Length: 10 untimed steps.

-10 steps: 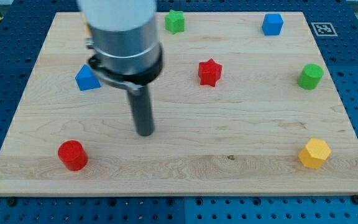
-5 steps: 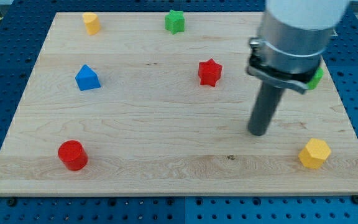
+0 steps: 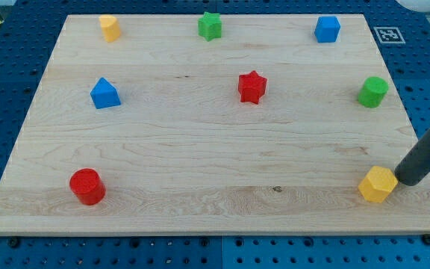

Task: Move yellow hexagon to the bottom centre

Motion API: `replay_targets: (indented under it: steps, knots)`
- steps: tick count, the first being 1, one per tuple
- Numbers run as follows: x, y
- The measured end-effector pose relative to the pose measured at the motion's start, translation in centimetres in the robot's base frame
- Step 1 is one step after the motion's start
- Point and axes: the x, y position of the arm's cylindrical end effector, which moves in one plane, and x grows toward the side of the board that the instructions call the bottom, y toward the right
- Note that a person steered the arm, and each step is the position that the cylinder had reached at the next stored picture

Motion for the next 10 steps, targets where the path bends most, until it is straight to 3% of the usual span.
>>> replay_targets:
  steps: [2, 10]
  knots:
    - [2.3, -0.7]
    - [0.4, -17.0]
